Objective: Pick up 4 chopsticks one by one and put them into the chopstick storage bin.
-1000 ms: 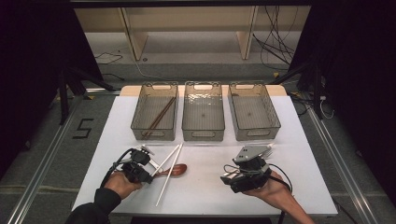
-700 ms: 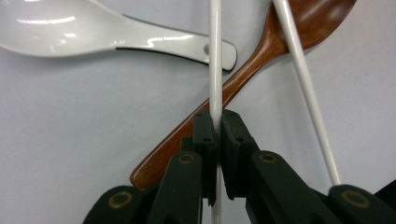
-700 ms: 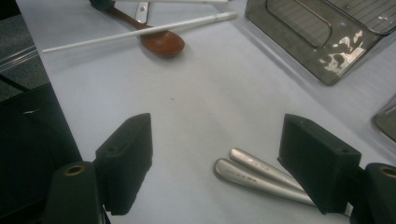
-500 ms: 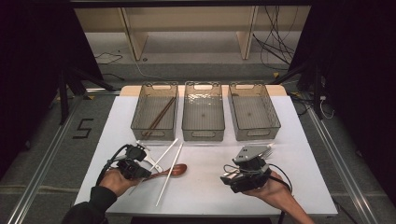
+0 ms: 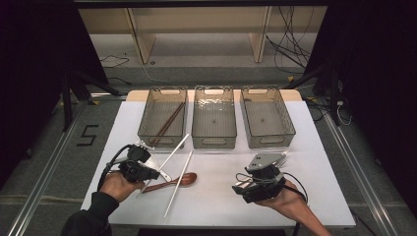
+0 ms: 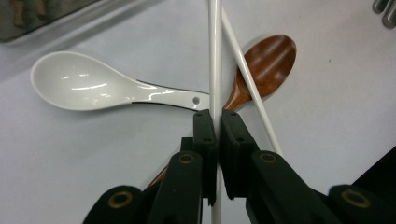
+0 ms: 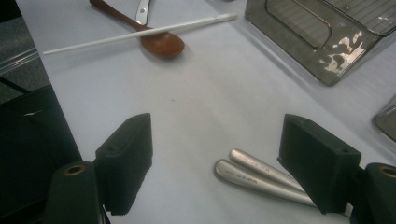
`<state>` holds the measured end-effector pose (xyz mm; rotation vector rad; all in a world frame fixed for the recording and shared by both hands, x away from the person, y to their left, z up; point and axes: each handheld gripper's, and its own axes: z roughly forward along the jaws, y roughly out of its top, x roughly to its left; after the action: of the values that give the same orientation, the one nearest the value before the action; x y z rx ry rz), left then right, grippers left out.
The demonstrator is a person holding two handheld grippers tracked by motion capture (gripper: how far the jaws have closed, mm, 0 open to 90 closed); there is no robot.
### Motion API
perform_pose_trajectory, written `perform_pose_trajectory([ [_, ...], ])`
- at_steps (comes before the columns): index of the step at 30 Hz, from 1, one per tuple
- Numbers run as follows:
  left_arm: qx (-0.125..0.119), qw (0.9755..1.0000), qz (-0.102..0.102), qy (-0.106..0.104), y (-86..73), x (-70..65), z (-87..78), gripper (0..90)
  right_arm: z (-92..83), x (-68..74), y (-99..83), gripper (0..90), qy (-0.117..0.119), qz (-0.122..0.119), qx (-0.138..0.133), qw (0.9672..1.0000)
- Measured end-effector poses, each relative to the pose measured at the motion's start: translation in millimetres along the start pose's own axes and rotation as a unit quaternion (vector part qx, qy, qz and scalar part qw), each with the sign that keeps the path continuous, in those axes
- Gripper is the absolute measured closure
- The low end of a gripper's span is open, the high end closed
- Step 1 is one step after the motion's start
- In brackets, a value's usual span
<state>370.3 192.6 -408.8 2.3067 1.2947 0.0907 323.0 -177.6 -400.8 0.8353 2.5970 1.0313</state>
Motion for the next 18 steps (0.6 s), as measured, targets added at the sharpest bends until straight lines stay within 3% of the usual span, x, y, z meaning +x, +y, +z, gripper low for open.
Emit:
perform_pose_trajectory([
  [11,-0.032,0.9994,0.008,0.009,22.8,10.9,-16.3,85.4,1.3,-0.5,0.2,26.6,0.003,0.004,0.001,1.0],
  [18,-0.062,0.9981,-0.001,0.01,38.6,19.1,-27.3,85.3,-0.2,-1.2,0.2,26.6,0.002,0.005,-0.004,1.0],
])
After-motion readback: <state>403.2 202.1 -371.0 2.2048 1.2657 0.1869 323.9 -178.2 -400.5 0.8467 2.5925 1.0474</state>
